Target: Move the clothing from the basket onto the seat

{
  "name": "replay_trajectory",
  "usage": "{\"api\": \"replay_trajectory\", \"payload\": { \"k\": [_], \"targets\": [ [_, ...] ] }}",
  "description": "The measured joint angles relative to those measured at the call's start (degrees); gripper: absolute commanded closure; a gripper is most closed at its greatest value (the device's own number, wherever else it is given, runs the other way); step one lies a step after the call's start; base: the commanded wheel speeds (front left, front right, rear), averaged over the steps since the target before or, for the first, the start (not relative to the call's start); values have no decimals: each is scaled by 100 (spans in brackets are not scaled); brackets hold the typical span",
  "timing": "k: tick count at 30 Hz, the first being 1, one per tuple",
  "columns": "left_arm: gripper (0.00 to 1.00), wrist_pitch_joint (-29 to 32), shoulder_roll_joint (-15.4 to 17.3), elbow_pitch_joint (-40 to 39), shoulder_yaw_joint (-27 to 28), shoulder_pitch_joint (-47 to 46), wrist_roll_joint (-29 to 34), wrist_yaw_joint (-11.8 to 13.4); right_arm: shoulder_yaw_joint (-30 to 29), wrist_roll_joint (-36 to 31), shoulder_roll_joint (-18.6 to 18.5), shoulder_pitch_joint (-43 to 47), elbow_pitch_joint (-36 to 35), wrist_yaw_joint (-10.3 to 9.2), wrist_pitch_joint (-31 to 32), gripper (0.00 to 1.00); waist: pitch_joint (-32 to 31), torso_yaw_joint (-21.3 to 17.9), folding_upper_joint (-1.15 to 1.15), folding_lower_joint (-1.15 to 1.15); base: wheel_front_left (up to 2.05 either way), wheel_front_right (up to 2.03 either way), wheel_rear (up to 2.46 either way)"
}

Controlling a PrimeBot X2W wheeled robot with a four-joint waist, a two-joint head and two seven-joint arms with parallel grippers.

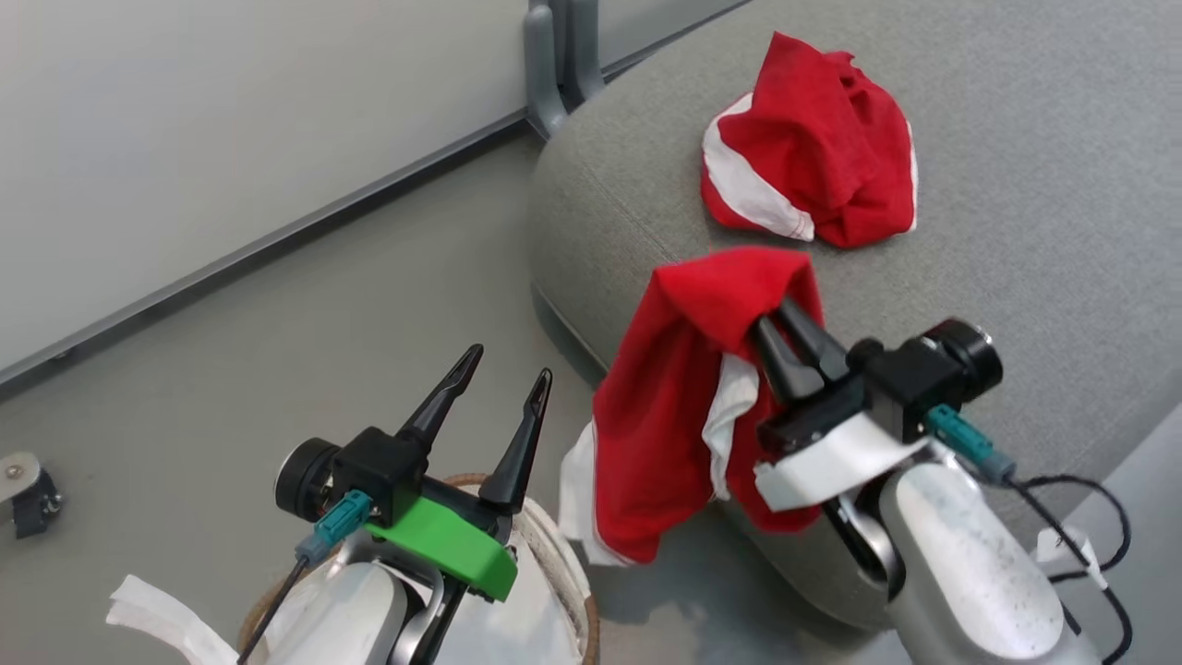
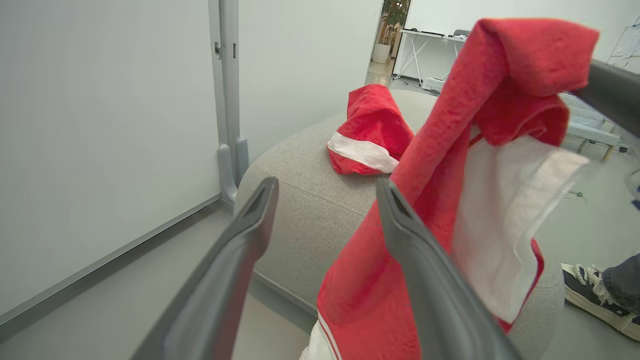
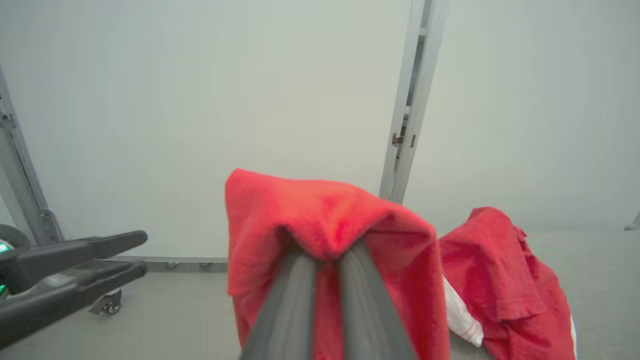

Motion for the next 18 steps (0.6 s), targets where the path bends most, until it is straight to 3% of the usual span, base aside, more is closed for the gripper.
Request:
{"api": "replay_trajectory", "payload": {
  "k": [7, 14, 18],
  "targets": [
    [0, 0, 242, 23, -84, -16, -2, 0, -485, -556, -108, -1355, -364, 1, 0, 100, 485, -268, 0, 0, 0, 0, 0],
    [0, 0, 463, -4, -278, -129, -56, 0, -1176, -990, -1094, -2926, -264, 1, -1, 100, 966, -321, 0, 0, 0, 0, 0],
    [0, 0, 605, -62, -392, -266, -76, 0, -1637, -1240, -1625, -3723, 232, 1, -5, 100, 1227, -251, 0, 1, 0, 0, 0]
  ]
}}
